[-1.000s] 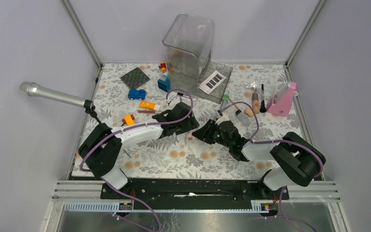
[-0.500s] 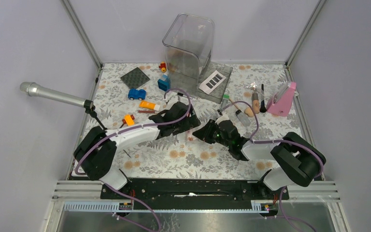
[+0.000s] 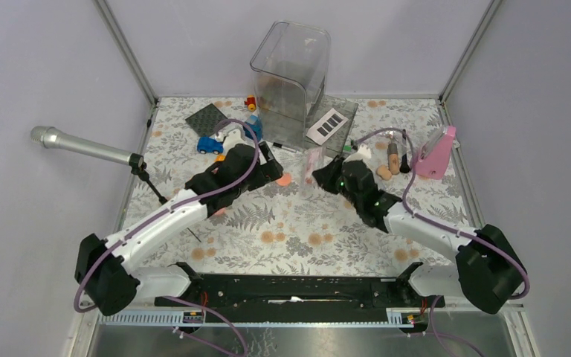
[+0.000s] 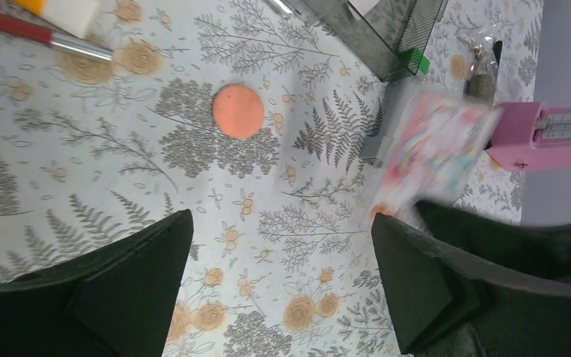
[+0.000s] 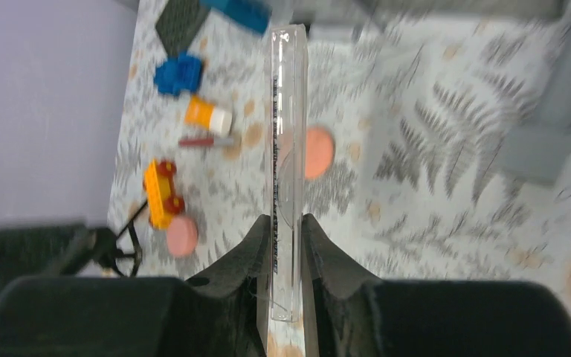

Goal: Organize the makeup
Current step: Place the makeup in the drawer, then pick up the makeup from the center of the board.

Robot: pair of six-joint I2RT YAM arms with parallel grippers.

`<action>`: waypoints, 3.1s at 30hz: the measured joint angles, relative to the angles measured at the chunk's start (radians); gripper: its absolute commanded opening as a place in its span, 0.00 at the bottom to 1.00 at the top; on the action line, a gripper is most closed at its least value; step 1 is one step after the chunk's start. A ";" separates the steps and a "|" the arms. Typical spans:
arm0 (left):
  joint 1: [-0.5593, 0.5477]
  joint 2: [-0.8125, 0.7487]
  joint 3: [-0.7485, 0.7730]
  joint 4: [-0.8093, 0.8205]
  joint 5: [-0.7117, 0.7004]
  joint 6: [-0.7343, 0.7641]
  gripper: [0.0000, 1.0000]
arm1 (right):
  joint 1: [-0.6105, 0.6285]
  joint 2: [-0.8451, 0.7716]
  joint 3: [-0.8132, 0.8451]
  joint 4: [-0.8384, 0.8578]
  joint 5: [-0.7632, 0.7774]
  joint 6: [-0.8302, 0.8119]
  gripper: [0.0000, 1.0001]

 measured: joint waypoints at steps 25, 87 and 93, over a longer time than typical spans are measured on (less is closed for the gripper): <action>0.064 -0.242 -0.077 -0.254 -0.116 0.108 0.99 | -0.403 0.816 0.896 -0.206 -0.112 -0.098 0.15; 0.192 -0.010 -0.205 -0.267 -0.274 -0.018 0.99 | -0.426 0.211 0.475 -0.313 -0.047 -0.193 0.68; 0.251 0.087 -0.259 -0.179 -0.255 -0.043 0.99 | -0.426 0.010 0.322 -0.352 -0.093 -0.169 0.69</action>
